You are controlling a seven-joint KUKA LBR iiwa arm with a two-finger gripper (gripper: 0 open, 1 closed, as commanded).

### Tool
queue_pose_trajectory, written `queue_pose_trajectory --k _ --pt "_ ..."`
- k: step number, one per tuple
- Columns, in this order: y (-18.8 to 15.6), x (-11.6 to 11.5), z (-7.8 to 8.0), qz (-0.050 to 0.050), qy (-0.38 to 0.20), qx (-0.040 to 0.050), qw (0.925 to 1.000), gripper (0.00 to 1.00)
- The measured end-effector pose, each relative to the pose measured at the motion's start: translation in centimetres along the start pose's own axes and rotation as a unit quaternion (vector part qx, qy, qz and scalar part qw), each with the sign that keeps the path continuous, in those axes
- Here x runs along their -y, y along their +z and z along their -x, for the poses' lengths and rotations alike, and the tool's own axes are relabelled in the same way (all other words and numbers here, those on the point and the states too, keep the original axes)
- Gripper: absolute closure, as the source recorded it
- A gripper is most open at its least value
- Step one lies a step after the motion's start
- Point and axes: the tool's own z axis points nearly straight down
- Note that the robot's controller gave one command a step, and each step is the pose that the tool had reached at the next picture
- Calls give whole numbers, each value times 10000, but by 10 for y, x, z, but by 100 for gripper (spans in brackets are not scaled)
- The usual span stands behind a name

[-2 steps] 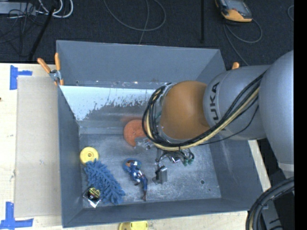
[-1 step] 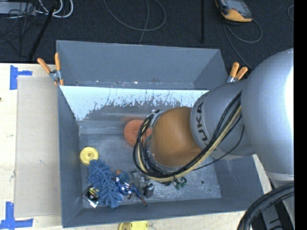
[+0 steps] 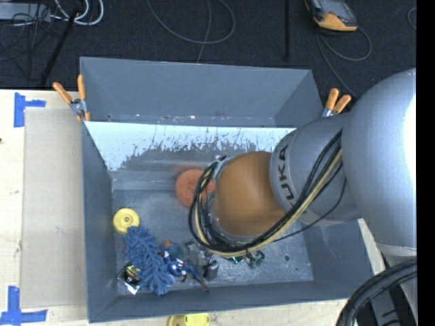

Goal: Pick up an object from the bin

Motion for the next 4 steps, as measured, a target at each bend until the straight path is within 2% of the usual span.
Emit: queue_pose_trajectory --k 1,2,3,4 --pt "0 0 0 0 -3 3 10000 0" --pt "-33 -10 3 6 315 -28 9995 0" --pt "-53 -50 27 -8 457 20 9990 0" --pt "0 -75 22 -9 -76 0 10000 100"
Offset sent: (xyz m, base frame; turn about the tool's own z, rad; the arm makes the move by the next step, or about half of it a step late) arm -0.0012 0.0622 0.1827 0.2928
